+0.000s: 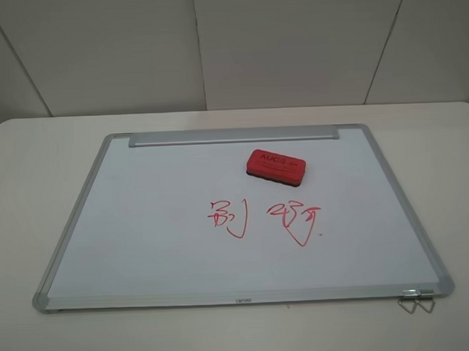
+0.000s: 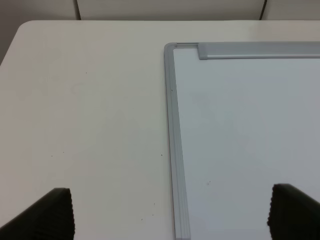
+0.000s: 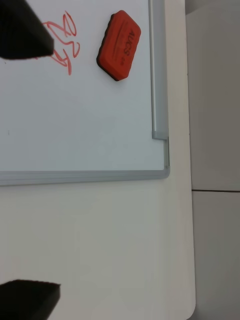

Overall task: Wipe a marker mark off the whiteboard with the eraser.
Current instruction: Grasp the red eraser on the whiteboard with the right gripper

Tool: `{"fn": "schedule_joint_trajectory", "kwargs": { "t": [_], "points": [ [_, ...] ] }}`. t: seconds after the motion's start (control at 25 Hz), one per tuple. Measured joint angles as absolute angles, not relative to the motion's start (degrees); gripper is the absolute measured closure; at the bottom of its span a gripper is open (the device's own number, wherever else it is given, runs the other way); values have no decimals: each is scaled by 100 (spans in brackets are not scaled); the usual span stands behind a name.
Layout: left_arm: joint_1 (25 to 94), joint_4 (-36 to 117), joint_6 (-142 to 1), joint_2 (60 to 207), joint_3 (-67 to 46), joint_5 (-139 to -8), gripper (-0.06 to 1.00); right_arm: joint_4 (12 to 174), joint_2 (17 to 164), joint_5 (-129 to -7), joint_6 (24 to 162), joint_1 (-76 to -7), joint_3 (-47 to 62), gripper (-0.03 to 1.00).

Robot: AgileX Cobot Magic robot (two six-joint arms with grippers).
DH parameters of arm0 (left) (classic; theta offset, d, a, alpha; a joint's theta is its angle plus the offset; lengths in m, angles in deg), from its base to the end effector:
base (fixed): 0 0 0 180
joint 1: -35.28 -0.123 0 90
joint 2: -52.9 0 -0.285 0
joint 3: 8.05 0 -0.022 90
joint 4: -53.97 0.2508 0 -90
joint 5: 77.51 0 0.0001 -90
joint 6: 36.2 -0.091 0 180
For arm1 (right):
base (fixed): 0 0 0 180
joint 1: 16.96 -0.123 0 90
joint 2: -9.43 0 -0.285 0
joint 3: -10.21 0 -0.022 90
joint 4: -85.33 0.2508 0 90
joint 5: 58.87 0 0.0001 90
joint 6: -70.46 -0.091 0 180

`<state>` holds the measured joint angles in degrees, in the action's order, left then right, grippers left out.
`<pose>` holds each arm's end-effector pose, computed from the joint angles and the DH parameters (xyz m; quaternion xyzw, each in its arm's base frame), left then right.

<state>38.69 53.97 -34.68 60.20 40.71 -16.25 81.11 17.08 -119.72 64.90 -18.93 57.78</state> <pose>-0.0061 0.0004 0.2756 0.0141 0.8540 -0.0224 0.5196 -0.0072 -0.0061 0.2822 0.0284 0.8473 -0.0020 0.5303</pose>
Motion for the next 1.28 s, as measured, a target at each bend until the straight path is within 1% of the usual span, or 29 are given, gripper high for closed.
{"fn": "schedule_joint_trajectory", "kwargs": {
  "t": [1.28],
  "points": [
    [3869,5397,-3468,6020,4071,-1625,17,8111,1708,-11972,6490,-1893,5778,18]
  ]
}}
